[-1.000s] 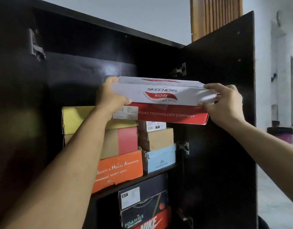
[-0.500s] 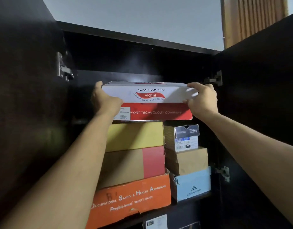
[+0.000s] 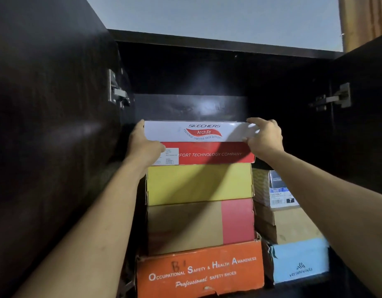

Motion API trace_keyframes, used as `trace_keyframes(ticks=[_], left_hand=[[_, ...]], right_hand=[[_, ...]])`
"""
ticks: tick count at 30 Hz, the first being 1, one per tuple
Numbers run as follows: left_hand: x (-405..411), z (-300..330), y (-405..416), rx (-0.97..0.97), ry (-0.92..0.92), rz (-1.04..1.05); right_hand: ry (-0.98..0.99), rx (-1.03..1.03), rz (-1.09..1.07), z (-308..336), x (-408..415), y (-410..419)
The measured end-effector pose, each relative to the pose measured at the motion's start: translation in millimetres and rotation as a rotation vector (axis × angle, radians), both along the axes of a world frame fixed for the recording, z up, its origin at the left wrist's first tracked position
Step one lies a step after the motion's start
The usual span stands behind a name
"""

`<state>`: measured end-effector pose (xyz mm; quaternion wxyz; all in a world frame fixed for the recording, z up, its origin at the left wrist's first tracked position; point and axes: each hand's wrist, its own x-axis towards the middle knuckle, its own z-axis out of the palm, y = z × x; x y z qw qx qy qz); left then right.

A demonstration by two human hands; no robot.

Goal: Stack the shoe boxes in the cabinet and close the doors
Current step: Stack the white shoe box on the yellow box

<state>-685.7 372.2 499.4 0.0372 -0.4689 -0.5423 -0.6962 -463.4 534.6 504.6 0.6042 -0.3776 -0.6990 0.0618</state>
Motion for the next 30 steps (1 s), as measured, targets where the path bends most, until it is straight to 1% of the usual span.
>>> trace_keyframes(ticks=[11,18,24,27,29,30], left_hand=[[-4.0,-5.5,-1.6,-0.017,0.008,-0.025],[-6.5,-10.9,-1.7,-0.055,-0.042,-0.079],[-5.3,-10.2,-0.8,-0.029,-0.082,-0.107],[-4.2,-10.9,0.2,-0.035,-0.091,-0.134],[-1.4,-11.5,2.1,-0.034,-0.084,-0.092],[2.1,-12.1,3.5,-0.015,-0.062,-0.011]], right_hand=[[-0.032,-0.003,-0.003,1.9,-20.3,10.8],[-0.042,0.003,0.03,-2.7,-22.9,7.9],[-0.013,-0.001,0.048,-1.4,-15.2,5.0],[-0.066,-0.015,0.076,-5.4,-12.0,4.7],[-0.096,-0.014,0.075,-8.1,-7.8,2.3],[-0.099,-0.006,0.071,-9.5,-4.6,0.4]])
